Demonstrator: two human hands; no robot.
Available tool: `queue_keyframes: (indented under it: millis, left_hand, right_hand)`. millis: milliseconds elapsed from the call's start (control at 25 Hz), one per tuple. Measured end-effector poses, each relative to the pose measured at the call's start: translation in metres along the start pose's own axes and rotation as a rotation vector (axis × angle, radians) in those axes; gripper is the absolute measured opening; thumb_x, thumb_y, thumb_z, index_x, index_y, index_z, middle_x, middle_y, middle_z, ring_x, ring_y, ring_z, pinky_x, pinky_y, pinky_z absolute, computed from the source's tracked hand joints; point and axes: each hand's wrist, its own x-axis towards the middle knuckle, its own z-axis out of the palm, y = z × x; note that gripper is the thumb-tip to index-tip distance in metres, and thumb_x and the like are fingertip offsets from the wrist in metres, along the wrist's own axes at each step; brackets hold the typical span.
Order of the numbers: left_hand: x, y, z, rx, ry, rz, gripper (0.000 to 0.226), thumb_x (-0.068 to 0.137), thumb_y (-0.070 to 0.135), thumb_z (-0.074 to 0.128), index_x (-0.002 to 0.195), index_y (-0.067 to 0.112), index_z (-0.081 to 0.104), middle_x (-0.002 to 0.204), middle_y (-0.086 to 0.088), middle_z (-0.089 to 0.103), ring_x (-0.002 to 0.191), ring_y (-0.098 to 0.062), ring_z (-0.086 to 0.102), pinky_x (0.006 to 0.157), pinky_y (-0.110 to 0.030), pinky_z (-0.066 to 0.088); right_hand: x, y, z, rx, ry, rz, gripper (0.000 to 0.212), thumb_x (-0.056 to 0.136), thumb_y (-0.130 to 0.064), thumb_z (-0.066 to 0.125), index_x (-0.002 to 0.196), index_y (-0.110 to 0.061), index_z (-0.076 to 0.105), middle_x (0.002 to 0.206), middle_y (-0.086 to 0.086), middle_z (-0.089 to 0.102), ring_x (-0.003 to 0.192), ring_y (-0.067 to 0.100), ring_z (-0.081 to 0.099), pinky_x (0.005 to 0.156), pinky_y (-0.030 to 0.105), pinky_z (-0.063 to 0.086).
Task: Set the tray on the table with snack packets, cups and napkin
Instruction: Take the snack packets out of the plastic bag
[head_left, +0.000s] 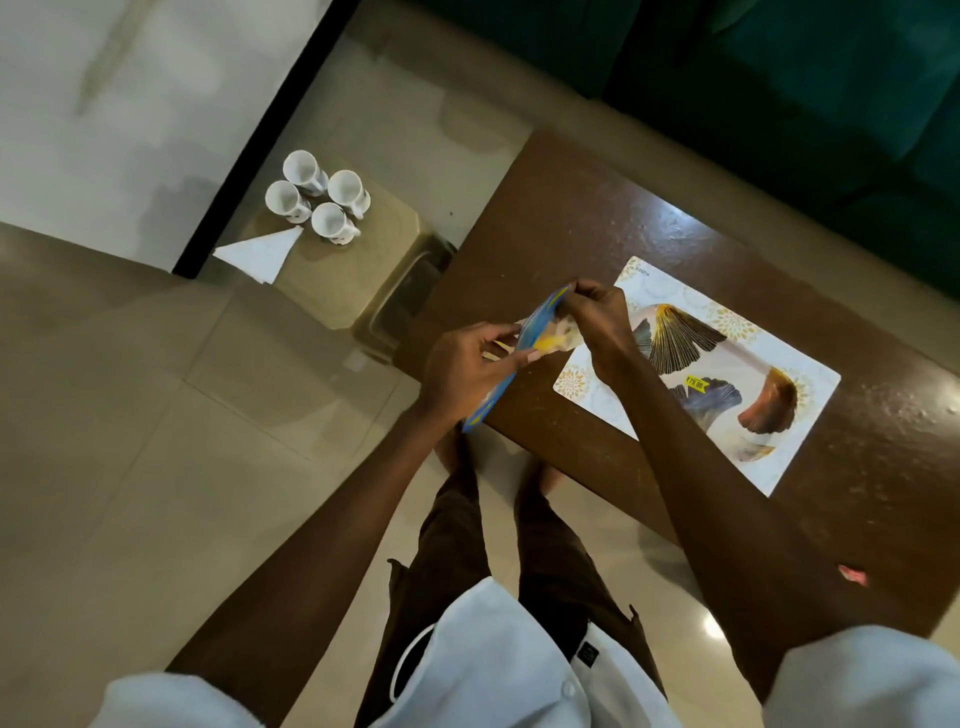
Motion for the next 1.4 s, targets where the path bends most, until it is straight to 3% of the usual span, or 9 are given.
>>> queue_keyframes:
  millis: [200, 320, 480, 560, 680, 880, 1000, 1160, 1400]
  left_hand:
    - [-0.012, 0.006, 0.002, 0.043, 0.106, 0.007, 0.025, 0.099, 0.030, 0.069, 0.104, 0.008, 0.080, 0.082, 0.002, 0.077, 0.068, -0.006, 0.071, 0.062, -0.033, 0.062]
    - [-0.016, 0.013, 0.000, 0.003, 0.109, -0.027, 0.019, 0.097, 0.027, 0.071, 0.097, 0.009, 0.078, 0.077, 0.004, 0.073, 0.067, -0.009, 0.070, 0.060, -0.029, 0.059]
    - [-0.014, 0.019, 0.004, 0.007, 0.091, -0.082, 0.014, 0.096, 0.023, 0.072, 0.100, 0.010, 0.077, 0.072, 0.017, 0.066, 0.064, 0.007, 0.065, 0.058, -0.007, 0.047]
    - [-0.013, 0.023, 0.004, -0.029, 0.066, -0.111, 0.015, 0.096, 0.023, 0.072, 0.101, 0.009, 0.077, 0.072, 0.018, 0.067, 0.065, 0.009, 0.066, 0.059, -0.007, 0.049]
    - [-0.010, 0.033, 0.002, -0.063, 0.020, -0.111, 0.016, 0.098, 0.022, 0.070, 0.105, 0.011, 0.079, 0.083, 0.010, 0.076, 0.076, 0.001, 0.074, 0.067, -0.016, 0.060]
    - [-0.002, 0.043, -0.010, -0.240, -0.081, -0.238, 0.012, 0.095, 0.009, 0.074, 0.105, 0.004, 0.079, 0.081, 0.010, 0.078, 0.074, 0.001, 0.076, 0.062, -0.015, 0.059]
    - [0.002, 0.051, -0.017, -0.258, -0.064, -0.247, 0.018, 0.095, 0.008, 0.073, 0.111, 0.000, 0.077, 0.093, -0.003, 0.079, 0.080, -0.006, 0.076, 0.070, -0.021, 0.061]
    - [0.008, 0.067, -0.012, -0.154, -0.058, -0.278, 0.018, 0.092, 0.011, 0.077, 0.108, 0.001, 0.075, 0.097, -0.012, 0.079, 0.085, -0.022, 0.079, 0.073, -0.036, 0.067]
    - [0.006, 0.071, -0.014, -0.149, 0.201, -0.311, 0.016, 0.088, 0.009, 0.078, 0.100, -0.001, 0.075, 0.089, -0.013, 0.078, 0.066, -0.012, 0.073, 0.054, -0.023, 0.062]
  right_hand:
    - [-0.011, -0.008, 0.006, -0.061, 0.018, 0.001, 0.021, 0.088, 0.006, 0.057, 0.073, -0.003, 0.069, 0.060, 0.003, 0.060, 0.050, 0.004, 0.054, 0.052, 0.016, 0.044]
    - [-0.021, -0.011, 0.012, -0.092, 0.054, -0.053, 0.013, 0.092, 0.000, 0.063, 0.089, 0.011, 0.070, 0.077, 0.014, 0.062, 0.072, 0.018, 0.057, 0.067, 0.031, 0.047]
    - [-0.051, -0.008, 0.018, -0.472, 0.244, -0.302, 0.030, 0.084, -0.019, 0.073, 0.114, -0.018, 0.076, 0.117, 0.005, 0.065, 0.111, 0.021, 0.062, 0.096, 0.035, 0.050]
    - [-0.067, -0.007, 0.021, -0.359, 0.316, -0.284, 0.011, 0.088, -0.033, 0.072, 0.098, -0.027, 0.073, 0.104, -0.002, 0.066, 0.095, 0.015, 0.066, 0.085, 0.038, 0.057]
    - [-0.080, -0.001, 0.027, -0.312, 0.197, -0.115, 0.031, 0.087, -0.057, 0.072, 0.084, -0.027, 0.063, 0.080, -0.007, 0.071, 0.073, 0.008, 0.068, 0.065, 0.033, 0.055]
    - [-0.076, -0.011, 0.025, -0.329, 0.190, -0.153, 0.018, 0.094, -0.037, 0.072, 0.091, -0.020, 0.068, 0.086, -0.005, 0.074, 0.078, 0.016, 0.073, 0.073, 0.043, 0.061]
    - [-0.074, -0.021, 0.024, -0.354, 0.191, -0.188, 0.010, 0.095, -0.028, 0.070, 0.098, -0.019, 0.071, 0.090, -0.005, 0.075, 0.081, 0.018, 0.073, 0.078, 0.045, 0.063]
    - [-0.075, -0.027, 0.023, -0.383, 0.225, -0.223, 0.016, 0.091, -0.018, 0.067, 0.106, -0.017, 0.074, 0.087, -0.004, 0.074, 0.076, 0.015, 0.071, 0.075, 0.039, 0.063]
    - [-0.078, -0.025, -0.002, -0.455, 0.318, -0.277, 0.023, 0.085, -0.018, 0.065, 0.104, -0.015, 0.077, 0.089, 0.004, 0.077, 0.080, 0.022, 0.069, 0.072, 0.036, 0.053]
